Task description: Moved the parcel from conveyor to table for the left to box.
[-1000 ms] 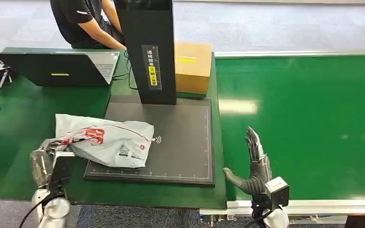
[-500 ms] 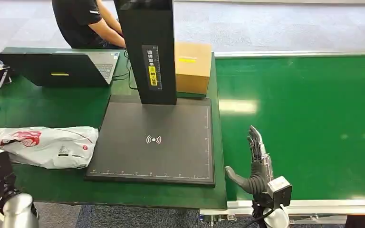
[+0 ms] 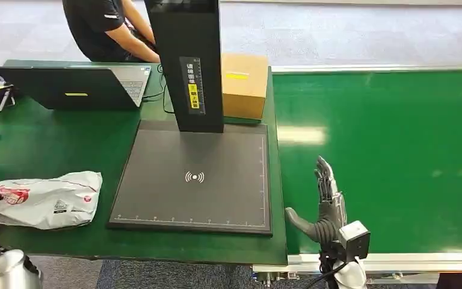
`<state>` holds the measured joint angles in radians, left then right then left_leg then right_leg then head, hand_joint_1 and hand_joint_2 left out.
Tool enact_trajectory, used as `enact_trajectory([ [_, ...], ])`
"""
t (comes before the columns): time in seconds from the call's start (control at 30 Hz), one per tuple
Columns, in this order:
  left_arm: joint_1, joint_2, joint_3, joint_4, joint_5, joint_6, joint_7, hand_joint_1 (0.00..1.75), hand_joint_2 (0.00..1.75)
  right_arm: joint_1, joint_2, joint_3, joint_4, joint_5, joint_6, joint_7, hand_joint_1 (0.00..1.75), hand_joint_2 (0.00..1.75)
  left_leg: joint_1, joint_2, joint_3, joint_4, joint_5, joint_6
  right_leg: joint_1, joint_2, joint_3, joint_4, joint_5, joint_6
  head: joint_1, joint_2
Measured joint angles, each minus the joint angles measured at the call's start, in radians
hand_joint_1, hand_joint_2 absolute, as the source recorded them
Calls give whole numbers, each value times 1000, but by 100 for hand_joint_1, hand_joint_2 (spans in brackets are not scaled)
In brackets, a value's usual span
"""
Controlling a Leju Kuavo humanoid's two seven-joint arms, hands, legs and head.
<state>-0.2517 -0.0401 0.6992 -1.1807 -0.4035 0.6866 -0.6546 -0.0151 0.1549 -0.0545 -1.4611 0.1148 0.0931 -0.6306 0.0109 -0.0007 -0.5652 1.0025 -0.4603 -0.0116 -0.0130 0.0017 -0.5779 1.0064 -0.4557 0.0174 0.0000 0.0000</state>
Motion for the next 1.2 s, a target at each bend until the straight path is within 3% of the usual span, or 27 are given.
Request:
enact_trajectory([
  [0.43, 69, -46, -164, -167, 124, -16, -45, 0, 175, -17, 0, 0, 0, 2, 5, 10, 0, 175, 0, 0, 0, 0, 0, 0, 0, 0, 0, 0, 0, 0, 0, 0],
  [0.67, 110, -79, -285, -257, 278, -312, -18, 0, 175, -21, 0, 0, 2, 2, 6, 10, 0, 175, 0, 0, 0, 0, 0, 0, 0, 0, 0, 0, 0, 0, 0, 0],
  [0.97, 170, -100, -543, -264, 245, -517, -9, 0, 175, -34, 0, 2, 21, 3, 15, 5, 0, 175, -1, 0, 0, 0, 0, 0, 0, 0, 0, 0, 0, 0, 0, 0],
  [1.2, 197, -101, -724, -243, 338, -760, 37, 0, 175, -45, -2, 11, 47, 0, 20, -7, 0, 175, 0, 0, 0, 0, 0, 0, 0, 0, 0, 0, 0, 0, 0, 0],
])
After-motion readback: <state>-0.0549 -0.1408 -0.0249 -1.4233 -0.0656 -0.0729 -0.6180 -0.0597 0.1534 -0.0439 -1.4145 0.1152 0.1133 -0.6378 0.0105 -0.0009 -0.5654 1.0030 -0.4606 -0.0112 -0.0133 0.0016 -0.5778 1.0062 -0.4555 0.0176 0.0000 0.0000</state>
